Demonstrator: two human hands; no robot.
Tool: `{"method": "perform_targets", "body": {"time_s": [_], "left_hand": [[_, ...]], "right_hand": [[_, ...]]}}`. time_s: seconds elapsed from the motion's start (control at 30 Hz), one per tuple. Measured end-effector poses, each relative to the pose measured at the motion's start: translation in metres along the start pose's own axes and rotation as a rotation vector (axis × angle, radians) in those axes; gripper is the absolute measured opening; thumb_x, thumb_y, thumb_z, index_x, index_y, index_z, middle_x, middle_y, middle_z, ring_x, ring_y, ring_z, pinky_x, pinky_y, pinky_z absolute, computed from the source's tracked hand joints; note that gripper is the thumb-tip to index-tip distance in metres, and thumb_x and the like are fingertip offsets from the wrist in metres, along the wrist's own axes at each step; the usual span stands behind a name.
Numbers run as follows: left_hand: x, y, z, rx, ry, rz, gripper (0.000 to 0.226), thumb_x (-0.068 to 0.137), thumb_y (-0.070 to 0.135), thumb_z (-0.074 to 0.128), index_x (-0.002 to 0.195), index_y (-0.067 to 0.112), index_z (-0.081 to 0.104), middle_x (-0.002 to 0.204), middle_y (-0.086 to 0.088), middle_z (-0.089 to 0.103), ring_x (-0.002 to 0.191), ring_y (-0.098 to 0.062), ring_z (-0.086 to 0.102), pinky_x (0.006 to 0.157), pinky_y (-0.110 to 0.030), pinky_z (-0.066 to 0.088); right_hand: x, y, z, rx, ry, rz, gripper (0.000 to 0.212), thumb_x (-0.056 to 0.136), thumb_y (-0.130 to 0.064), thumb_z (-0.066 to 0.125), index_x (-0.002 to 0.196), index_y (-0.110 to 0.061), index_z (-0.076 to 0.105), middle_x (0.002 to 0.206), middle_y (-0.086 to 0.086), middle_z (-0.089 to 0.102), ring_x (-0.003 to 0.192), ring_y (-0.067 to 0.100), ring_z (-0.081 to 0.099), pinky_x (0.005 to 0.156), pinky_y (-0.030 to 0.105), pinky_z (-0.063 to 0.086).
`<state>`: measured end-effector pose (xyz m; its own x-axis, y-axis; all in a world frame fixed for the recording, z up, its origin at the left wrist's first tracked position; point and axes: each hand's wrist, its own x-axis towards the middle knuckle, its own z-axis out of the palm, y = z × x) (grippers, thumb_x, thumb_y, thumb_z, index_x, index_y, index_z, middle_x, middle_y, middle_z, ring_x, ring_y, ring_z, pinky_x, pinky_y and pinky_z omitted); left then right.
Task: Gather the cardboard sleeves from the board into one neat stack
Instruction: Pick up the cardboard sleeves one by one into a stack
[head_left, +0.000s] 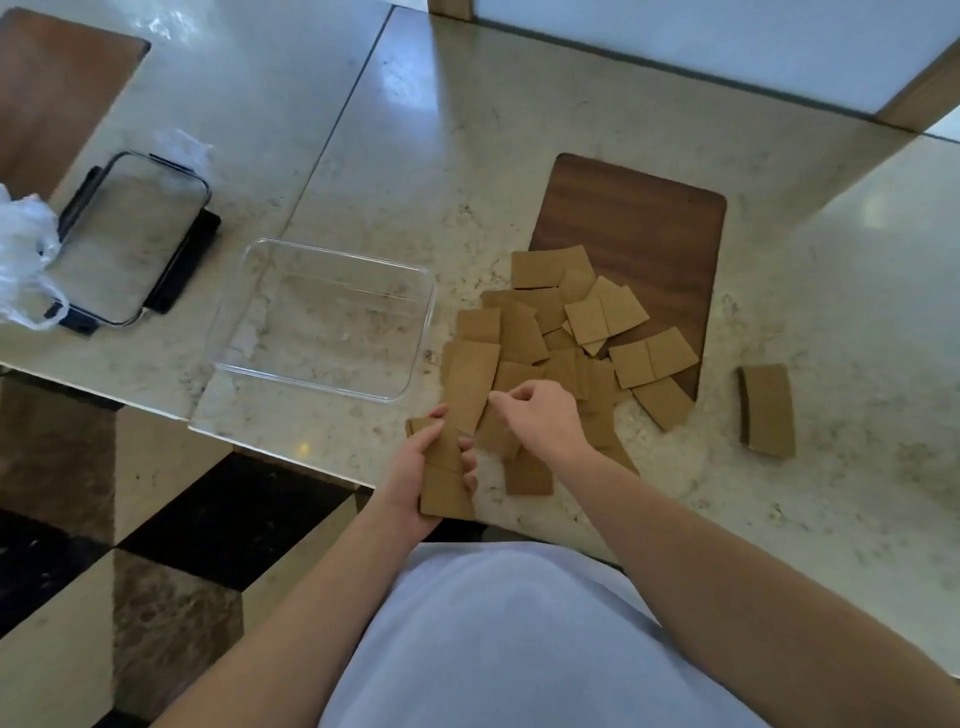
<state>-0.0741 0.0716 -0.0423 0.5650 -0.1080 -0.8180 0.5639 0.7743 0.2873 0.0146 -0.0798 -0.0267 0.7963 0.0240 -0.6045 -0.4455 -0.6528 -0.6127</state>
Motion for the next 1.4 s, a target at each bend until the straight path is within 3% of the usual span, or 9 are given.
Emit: {"method": "perform_targets", "body": {"time_s": [0.1, 0.23, 0.33, 0.53, 0.8, 0.93, 1.07, 1.23, 1.4], "left_hand": [[-0.002, 0.002, -0.008, -0.021, 0.030, 0.043, 0.020, 0.100, 0.030, 0.061, 0.117, 0.025, 0.069, 0.079, -0.013, 0.070, 0.061, -0.023, 0.063, 0.050, -0.031, 0.052], [-0.003, 0.006, -0.021, -0.047, 0.132, 0.073, 0.023, 0.098, 0.025, 0.063, 0.121, 0.026, 0.066, 0.079, -0.014, 0.071, 0.063, -0.024, 0.065, 0.054, -0.034, 0.051], [-0.001, 0.007, -0.027, -0.030, 0.176, 0.090, 0.023, 0.098, 0.022, 0.063, 0.121, 0.027, 0.066, 0.083, -0.015, 0.070, 0.063, -0.025, 0.067, 0.054, -0.034, 0.053], [0.002, 0.013, -0.035, -0.001, 0.208, 0.103, 0.024, 0.098, 0.022, 0.063, 0.122, 0.026, 0.065, 0.086, -0.015, 0.068, 0.061, -0.024, 0.067, 0.052, -0.034, 0.053], [0.018, 0.013, -0.012, 0.232, 0.206, 0.122, 0.036, 0.099, 0.036, 0.064, 0.131, 0.018, 0.062, 0.084, -0.011, 0.067, 0.058, -0.021, 0.063, 0.045, -0.030, 0.048], [0.019, 0.011, -0.001, 0.345, 0.100, 0.078, 0.058, 0.091, 0.057, 0.068, 0.131, 0.016, 0.064, 0.117, -0.016, 0.076, 0.098, -0.034, 0.076, 0.074, -0.048, 0.063], [0.011, 0.011, 0.003, 0.299, 0.001, 0.056, 0.042, 0.092, 0.023, 0.070, 0.133, 0.014, 0.064, 0.112, -0.021, 0.077, 0.093, -0.036, 0.077, 0.069, -0.044, 0.062], [0.008, 0.016, -0.003, -0.013, 0.007, 0.059, 0.048, 0.098, -0.003, 0.047, 0.129, 0.030, 0.062, 0.085, -0.019, 0.071, 0.069, -0.027, 0.067, 0.058, -0.040, 0.059], [-0.005, 0.023, -0.006, -0.086, -0.070, 0.061, 0.033, 0.094, 0.052, 0.065, 0.113, 0.026, 0.071, 0.086, -0.015, 0.065, 0.069, -0.025, 0.062, 0.059, -0.035, 0.056]], "right_hand": [[0.013, -0.023, 0.024, -0.110, 0.070, 0.041, 0.044, 0.086, -0.054, 0.070, 0.068, -0.015, 0.061, 0.067, 0.000, 0.062, 0.067, 0.022, 0.062, 0.059, 0.033, 0.046], [0.016, -0.039, 0.052, -0.264, 0.133, 0.090, 0.052, 0.086, -0.047, 0.076, 0.119, -0.010, 0.058, 0.117, 0.009, 0.063, 0.108, 0.031, 0.063, 0.087, 0.042, 0.053], [0.016, -0.039, 0.059, -0.379, 0.178, 0.054, 0.052, 0.090, -0.038, 0.075, 0.127, -0.008, 0.052, 0.127, 0.012, 0.057, 0.117, 0.032, 0.058, 0.097, 0.046, 0.049], [0.013, -0.031, 0.058, -0.196, 0.101, -0.044, 0.014, 0.094, -0.024, 0.067, 0.100, -0.014, 0.058, 0.102, 0.005, 0.064, 0.095, 0.026, 0.061, 0.077, 0.037, 0.050], [-0.014, -0.004, 0.014, 0.144, 0.049, -0.023, 0.013, 0.089, -0.023, 0.076, 0.090, -0.020, 0.063, 0.086, -0.004, 0.064, 0.075, 0.006, 0.057, 0.057, 0.020, 0.039], [-0.029, 0.006, 0.003, 0.185, -0.183, 0.107, 0.011, 0.089, -0.024, 0.076, 0.091, -0.022, 0.065, 0.085, -0.002, 0.067, 0.073, 0.012, 0.059, 0.060, 0.023, 0.045], [-0.030, 0.010, 0.007, 0.351, -0.332, 0.194, 0.015, 0.085, -0.024, 0.076, 0.094, -0.013, 0.073, 0.076, 0.002, 0.074, 0.064, 0.016, 0.059, 0.056, 0.027, 0.044], [-0.009, 0.015, 0.012, 0.158, 0.025, 0.191, 0.034, 0.088, -0.045, 0.071, 0.106, -0.018, 0.061, 0.098, 0.000, 0.070, 0.086, 0.015, 0.067, 0.069, 0.031, 0.055], [-0.001, -0.001, 0.030, -0.113, 0.188, 0.051, 0.061, 0.085, -0.055, 0.071, 0.126, -0.014, 0.051, 0.113, 0.004, 0.065, 0.100, 0.025, 0.064, 0.079, 0.038, 0.052]]}}
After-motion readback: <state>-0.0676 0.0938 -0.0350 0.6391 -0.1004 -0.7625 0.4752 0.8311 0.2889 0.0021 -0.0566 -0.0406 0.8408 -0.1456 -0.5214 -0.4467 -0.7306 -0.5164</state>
